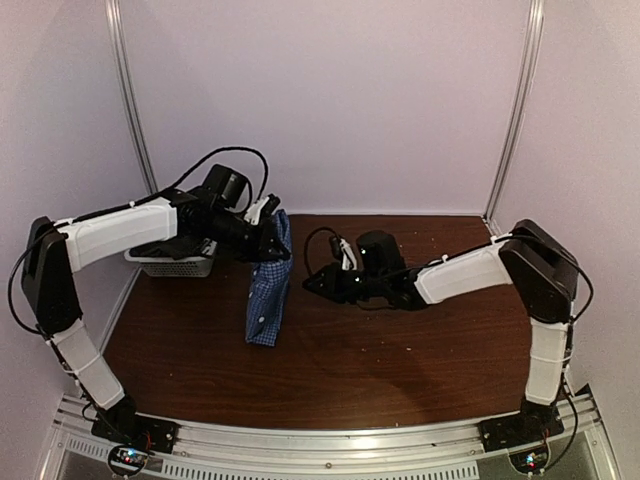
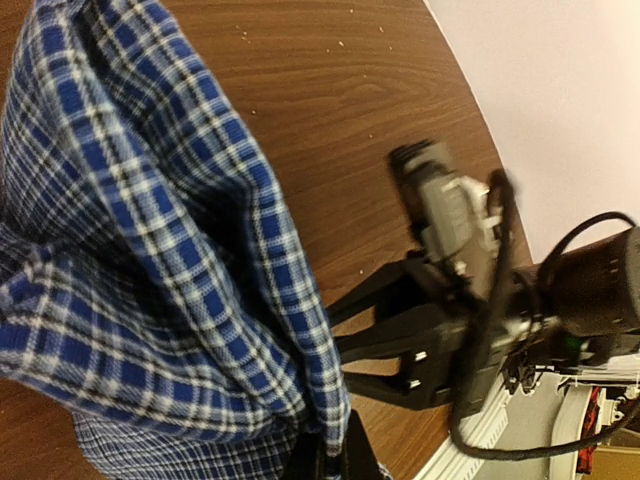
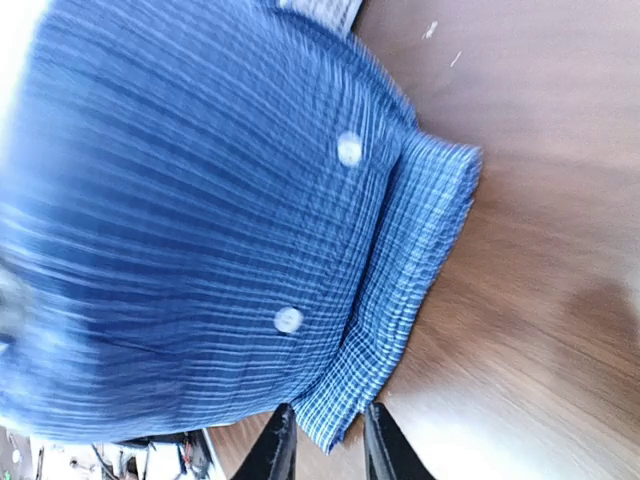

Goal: Fold and stack the long sleeve shirts
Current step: Turn over the square-folded shirt at the center of the board, then adjust the square-folded shirt at the center of the board.

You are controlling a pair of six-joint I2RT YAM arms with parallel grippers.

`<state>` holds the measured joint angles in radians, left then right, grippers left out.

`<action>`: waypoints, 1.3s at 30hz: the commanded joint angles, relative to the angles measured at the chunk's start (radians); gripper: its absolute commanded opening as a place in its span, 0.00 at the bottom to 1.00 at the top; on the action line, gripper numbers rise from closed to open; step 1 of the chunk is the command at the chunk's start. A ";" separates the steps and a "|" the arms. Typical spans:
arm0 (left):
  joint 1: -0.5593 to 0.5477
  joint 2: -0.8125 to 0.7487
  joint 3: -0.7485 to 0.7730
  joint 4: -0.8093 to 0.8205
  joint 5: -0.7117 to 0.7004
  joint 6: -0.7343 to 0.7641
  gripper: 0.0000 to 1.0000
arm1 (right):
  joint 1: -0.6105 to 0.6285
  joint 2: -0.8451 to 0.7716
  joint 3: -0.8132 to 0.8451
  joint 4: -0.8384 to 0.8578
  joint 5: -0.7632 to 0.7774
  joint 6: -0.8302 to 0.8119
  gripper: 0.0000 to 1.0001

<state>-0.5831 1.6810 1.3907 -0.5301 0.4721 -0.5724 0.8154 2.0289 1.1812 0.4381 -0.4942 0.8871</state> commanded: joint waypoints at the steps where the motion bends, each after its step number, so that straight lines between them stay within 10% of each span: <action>1: -0.069 0.067 0.050 0.093 -0.003 -0.036 0.00 | -0.066 -0.211 -0.117 -0.089 0.096 -0.029 0.26; 8: -0.279 0.419 0.312 0.173 -0.044 -0.119 0.00 | -0.238 -0.491 -0.324 -0.332 0.204 -0.143 0.32; 10: -0.323 0.535 0.450 0.161 -0.049 -0.139 0.26 | -0.279 -0.540 -0.369 -0.362 0.209 -0.164 0.34; 16: -0.351 0.581 0.615 0.118 -0.111 -0.142 0.59 | -0.298 -0.582 -0.418 -0.432 0.249 -0.213 0.49; 39: -0.037 0.117 -0.251 0.293 -0.164 -0.071 0.63 | -0.160 -0.301 -0.271 -0.516 0.390 -0.282 0.55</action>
<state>-0.6220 1.8114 1.1786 -0.3218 0.2760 -0.6712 0.6376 1.6924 0.8612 -0.0437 -0.1772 0.6254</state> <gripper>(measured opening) 0.631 0.551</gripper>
